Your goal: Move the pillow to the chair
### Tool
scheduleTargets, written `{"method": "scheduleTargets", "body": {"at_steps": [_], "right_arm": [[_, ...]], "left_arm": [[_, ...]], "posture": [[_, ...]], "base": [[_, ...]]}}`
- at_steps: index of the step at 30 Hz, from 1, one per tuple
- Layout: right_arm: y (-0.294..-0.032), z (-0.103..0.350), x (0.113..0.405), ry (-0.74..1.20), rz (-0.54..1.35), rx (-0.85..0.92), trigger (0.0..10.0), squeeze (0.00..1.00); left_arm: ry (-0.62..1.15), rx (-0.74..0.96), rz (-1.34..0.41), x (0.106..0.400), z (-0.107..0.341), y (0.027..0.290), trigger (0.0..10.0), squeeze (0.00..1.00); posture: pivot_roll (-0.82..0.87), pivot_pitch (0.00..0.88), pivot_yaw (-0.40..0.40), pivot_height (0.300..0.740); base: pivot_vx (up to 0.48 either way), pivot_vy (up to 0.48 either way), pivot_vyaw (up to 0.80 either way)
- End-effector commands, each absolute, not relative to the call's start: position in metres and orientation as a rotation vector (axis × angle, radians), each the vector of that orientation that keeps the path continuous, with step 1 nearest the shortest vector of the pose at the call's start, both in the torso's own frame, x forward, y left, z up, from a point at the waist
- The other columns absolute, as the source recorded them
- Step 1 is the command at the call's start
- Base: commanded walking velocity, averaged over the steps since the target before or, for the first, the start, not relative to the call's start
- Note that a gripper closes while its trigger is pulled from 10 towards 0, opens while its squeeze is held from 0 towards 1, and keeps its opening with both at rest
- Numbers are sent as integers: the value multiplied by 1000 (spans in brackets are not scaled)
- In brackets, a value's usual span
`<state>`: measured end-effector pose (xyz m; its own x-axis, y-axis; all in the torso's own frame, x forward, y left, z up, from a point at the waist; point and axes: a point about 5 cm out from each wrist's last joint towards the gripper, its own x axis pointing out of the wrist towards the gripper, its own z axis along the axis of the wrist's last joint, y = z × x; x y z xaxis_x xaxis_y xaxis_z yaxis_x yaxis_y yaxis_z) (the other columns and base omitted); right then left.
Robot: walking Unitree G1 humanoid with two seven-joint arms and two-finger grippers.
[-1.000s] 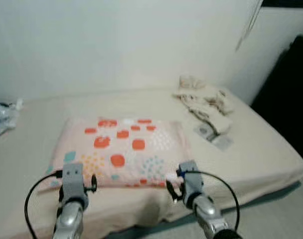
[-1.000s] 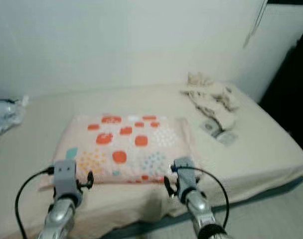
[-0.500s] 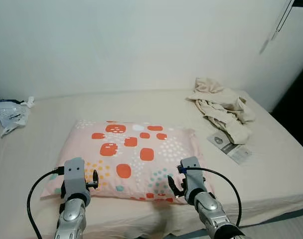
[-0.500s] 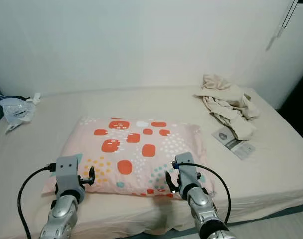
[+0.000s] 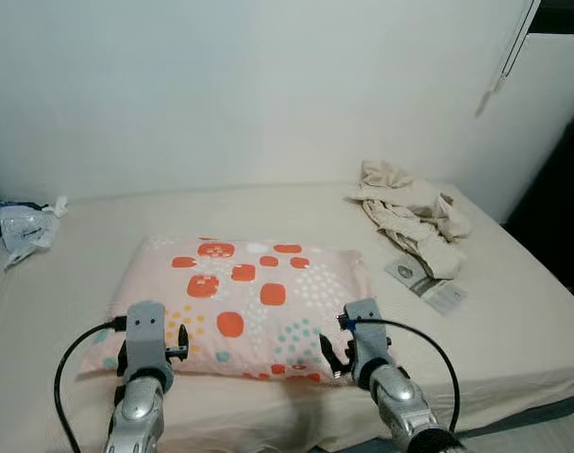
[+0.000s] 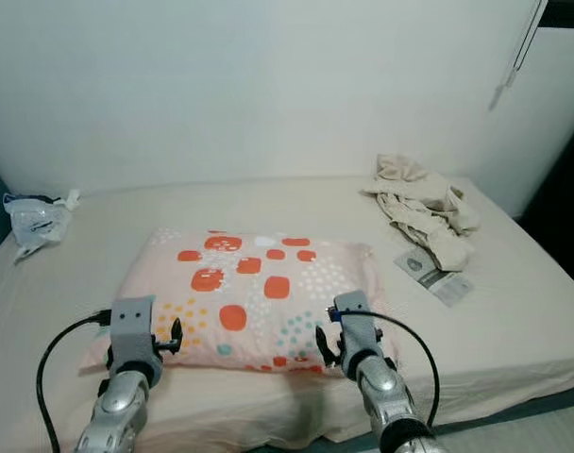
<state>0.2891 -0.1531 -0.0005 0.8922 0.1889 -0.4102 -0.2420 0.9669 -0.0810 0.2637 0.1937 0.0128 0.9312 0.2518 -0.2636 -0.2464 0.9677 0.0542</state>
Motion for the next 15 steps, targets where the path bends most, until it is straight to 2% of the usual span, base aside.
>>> {"method": "scheduleTargets", "body": {"at_steps": [1, 13, 15], "right_arm": [[-156, 1, 290, 402, 202, -129, 10000, 0], [-145, 24, 309, 295, 243, -109, 10000, 0], [-141, 28, 313, 290, 258, -119, 10000, 0]], "left_arm": [[289, 26, 247, 265, 11, 190, 10000, 0], [263, 7, 259, 282, 21, 194, 10000, 0], [252, 27, 248, 291, 28, 200, 10000, 0]], "posture": [[31, 32, -27, 740], [17, 41, -32, 740], [3, 60, -69, 740]], "base": [[0, 0, 0], [0, 0, 0], [0, 0, 0]]}}
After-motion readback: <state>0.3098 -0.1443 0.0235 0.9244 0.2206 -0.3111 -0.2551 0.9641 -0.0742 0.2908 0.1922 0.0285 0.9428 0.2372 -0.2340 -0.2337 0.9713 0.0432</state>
